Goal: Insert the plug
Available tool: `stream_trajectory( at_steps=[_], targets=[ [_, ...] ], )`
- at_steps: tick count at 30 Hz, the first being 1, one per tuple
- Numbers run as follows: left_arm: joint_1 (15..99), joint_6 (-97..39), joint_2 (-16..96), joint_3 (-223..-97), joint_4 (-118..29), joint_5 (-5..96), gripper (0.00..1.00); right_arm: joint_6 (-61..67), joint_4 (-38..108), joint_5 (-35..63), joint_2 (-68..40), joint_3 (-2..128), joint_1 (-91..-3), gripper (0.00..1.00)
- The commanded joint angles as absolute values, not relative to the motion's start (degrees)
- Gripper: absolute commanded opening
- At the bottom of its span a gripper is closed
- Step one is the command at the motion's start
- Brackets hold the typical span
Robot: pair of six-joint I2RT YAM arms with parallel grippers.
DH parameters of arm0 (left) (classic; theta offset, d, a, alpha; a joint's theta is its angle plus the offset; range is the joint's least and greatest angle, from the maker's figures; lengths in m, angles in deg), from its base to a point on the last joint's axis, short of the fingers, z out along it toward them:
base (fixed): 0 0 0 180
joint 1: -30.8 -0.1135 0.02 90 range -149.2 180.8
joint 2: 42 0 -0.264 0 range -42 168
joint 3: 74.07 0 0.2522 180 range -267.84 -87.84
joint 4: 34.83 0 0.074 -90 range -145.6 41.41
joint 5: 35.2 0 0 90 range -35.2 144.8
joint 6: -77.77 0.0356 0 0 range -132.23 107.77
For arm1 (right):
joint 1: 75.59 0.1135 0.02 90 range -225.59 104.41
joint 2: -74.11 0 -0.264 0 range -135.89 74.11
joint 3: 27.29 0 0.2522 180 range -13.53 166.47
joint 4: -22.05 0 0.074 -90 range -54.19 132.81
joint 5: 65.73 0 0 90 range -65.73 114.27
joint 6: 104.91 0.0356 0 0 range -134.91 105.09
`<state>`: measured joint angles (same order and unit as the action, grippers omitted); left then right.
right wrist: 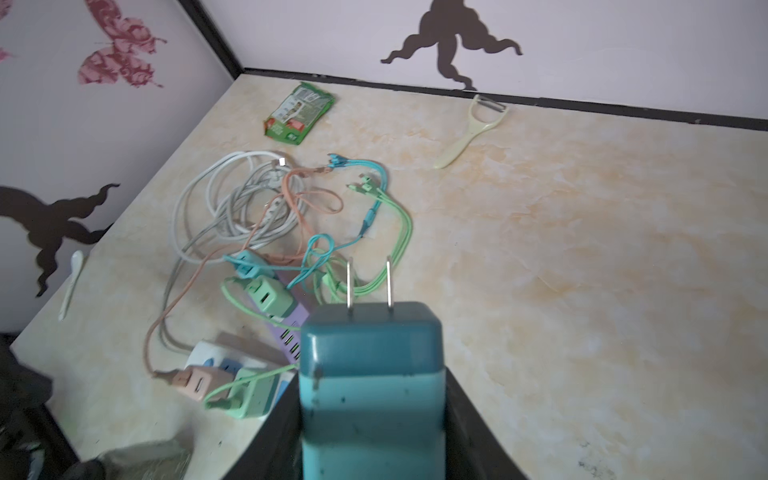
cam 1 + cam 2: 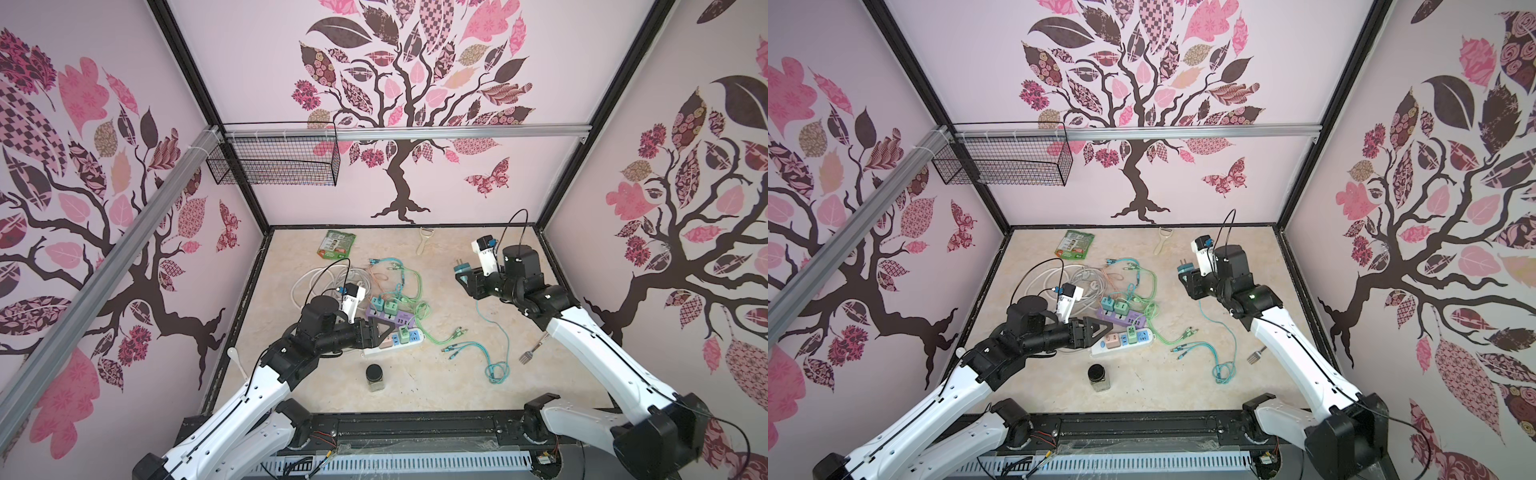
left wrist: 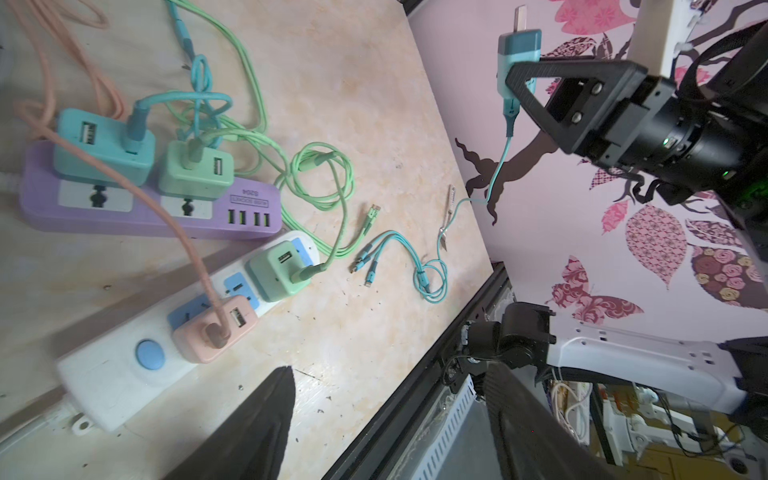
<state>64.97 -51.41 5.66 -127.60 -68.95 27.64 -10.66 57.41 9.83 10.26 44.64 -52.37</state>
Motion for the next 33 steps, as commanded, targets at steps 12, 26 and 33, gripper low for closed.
stream_trajectory(
  at_steps=[12, 26, 33],
  targets=[
    [73.42, -52.36, 14.92, -137.02, -61.88, 24.17, 0.73, -14.88, 62.33, 3.85, 16.92, 41.27, -38.87, 0.25],
    [74.41, -55.2, 20.19, -139.22, -58.26, 21.33, 0.71, -17.65, 62.06, 4.23, 16.34, 41.93, -29.78, 0.26],
    [74.57, -55.65, 21.02, -139.3, -58.13, 18.98, 0.62, -17.88, 61.37, 3.95, 15.93, 42.93, -28.84, 0.26]
  ],
)
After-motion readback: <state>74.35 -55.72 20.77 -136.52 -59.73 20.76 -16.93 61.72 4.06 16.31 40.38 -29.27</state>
